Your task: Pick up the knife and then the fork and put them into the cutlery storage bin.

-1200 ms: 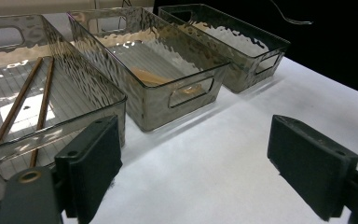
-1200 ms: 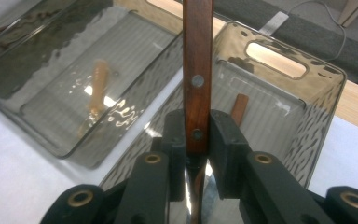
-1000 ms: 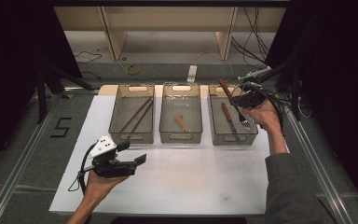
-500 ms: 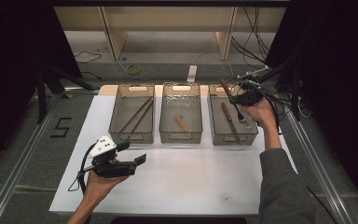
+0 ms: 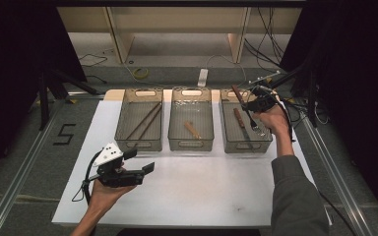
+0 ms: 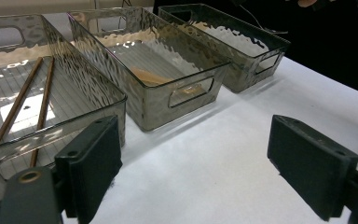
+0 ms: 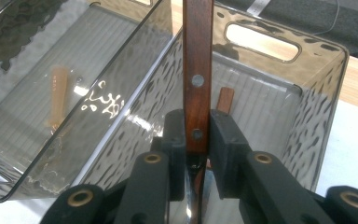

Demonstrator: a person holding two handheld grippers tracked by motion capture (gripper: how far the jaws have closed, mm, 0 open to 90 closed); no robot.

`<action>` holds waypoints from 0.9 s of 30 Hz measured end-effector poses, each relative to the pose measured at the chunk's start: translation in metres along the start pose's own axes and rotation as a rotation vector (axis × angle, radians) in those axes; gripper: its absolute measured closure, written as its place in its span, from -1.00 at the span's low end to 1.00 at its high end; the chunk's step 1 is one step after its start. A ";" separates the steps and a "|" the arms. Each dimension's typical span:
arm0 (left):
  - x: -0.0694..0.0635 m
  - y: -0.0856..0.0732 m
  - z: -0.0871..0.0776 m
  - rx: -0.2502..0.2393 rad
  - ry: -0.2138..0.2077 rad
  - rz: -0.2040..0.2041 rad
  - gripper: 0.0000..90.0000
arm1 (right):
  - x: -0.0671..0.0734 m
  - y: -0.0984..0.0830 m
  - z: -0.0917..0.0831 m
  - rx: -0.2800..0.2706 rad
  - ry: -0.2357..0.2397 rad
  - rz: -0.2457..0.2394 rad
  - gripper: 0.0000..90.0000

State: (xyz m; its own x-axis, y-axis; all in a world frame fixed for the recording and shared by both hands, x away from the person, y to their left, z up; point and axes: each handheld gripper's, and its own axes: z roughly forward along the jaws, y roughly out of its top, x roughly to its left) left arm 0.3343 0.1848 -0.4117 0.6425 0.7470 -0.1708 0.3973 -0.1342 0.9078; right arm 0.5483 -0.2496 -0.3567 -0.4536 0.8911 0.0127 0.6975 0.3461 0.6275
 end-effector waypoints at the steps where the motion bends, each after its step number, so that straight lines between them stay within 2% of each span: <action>1: 0.000 0.000 0.000 0.000 0.000 0.000 -0.63 | 0.000 0.000 0.001 0.005 0.001 -0.001 0.73; 16: 0.000 0.000 0.000 0.000 0.000 0.000 -0.63 | 0.005 -0.002 0.013 0.027 -0.001 -0.002 0.73; 27: 0.000 0.000 0.000 0.003 -0.002 0.001 -0.63 | 0.001 -0.011 0.021 0.039 -0.006 0.019 0.73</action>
State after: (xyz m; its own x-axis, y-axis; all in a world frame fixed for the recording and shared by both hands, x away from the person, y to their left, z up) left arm 0.3343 0.1845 -0.4119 0.6440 0.7456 -0.1711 0.3990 -0.1366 0.9067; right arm 0.5523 -0.2459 -0.3800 -0.4370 0.8993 0.0193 0.7269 0.3404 0.5964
